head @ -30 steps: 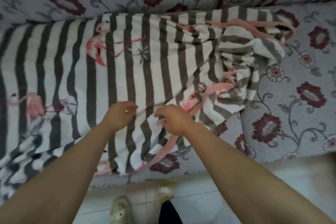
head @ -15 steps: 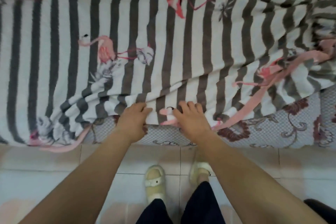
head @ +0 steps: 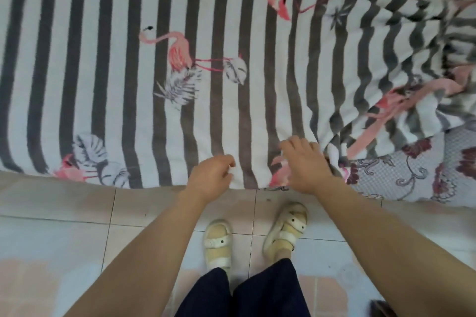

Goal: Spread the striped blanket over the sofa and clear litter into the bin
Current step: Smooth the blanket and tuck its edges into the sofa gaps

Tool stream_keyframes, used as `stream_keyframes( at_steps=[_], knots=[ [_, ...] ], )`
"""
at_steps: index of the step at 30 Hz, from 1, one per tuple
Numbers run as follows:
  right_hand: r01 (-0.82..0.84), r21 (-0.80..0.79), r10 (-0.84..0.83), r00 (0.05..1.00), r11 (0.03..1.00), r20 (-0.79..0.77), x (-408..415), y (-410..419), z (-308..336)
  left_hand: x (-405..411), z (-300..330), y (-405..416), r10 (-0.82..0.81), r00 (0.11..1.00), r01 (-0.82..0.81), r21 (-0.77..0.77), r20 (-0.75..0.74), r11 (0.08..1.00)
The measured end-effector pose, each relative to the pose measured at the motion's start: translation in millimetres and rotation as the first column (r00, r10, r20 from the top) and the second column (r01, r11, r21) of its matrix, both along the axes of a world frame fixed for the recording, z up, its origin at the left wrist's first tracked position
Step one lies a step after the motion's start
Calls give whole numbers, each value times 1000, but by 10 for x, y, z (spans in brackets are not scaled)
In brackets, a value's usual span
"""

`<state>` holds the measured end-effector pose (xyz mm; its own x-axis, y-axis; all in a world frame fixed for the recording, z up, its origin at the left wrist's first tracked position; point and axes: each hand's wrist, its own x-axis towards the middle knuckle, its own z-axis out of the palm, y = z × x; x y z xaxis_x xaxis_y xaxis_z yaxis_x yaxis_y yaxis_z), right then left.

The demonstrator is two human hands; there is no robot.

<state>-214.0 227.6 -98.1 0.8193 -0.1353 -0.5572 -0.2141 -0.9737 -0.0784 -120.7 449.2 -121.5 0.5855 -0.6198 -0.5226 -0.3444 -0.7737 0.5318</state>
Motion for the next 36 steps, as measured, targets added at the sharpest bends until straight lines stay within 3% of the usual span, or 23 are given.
stream_keyframes(
  at_steps=[1,3,6,8,11,13,14,18,20,22,24,26,28,30,33,36],
  knots=[
    [-53,20,52,997,998,52,34,146,-23,32,-41,100,155,987,-155,0,38,988],
    [-168,29,164,981,985,105,64,423,-106,108,-127,338,513,851,-513,-26,111,858],
    [-309,12,306,946,951,103,10,709,-279,144,-241,602,808,550,-829,25,211,558],
    [-331,-28,332,941,943,70,-29,812,-403,131,-330,643,939,310,-949,109,151,296],
    [-292,-46,294,954,955,61,27,844,-480,187,-419,545,978,-159,-975,178,-134,-134],
    [-276,23,274,959,961,66,124,866,-497,250,-479,536,828,-464,-882,245,-314,-402],
    [-238,99,232,970,966,70,164,882,-493,259,-505,565,737,-557,-830,275,-382,-485],
    [-91,307,80,996,947,47,232,882,-486,148,-432,735,553,-589,-803,351,-589,-482],
    [-100,370,113,993,924,-15,246,873,-426,28,-362,879,375,-592,-763,346,-713,-546],
    [-211,287,246,965,934,-92,246,893,-391,-70,-314,1024,183,-563,-691,337,-806,-640],
    [-377,92,385,918,921,-92,213,992,-421,-158,-320,1138,104,-538,-659,341,-836,-671],
    [-396,-12,394,915,918,-81,157,1064,-464,-283,-415,1197,278,-591,-715,332,-757,-615],
    [-389,-17,387,919,921,-79,63,1063,-532,-423,-535,1240,584,-637,-770,380,-503,-512],
    [-427,47,430,899,903,-88,-58,1035,-597,-511,-640,1295,731,-605,-779,424,-315,-462],
    [-418,162,433,899,894,-70,-202,988,-601,-487,-699,1269,749,-595,-779,440,-292,-447],
    [-348,162,351,936,923,15,-265,886,-522,-468,-607,971,809,-455,-870,377,-371,-317]
  ],
)
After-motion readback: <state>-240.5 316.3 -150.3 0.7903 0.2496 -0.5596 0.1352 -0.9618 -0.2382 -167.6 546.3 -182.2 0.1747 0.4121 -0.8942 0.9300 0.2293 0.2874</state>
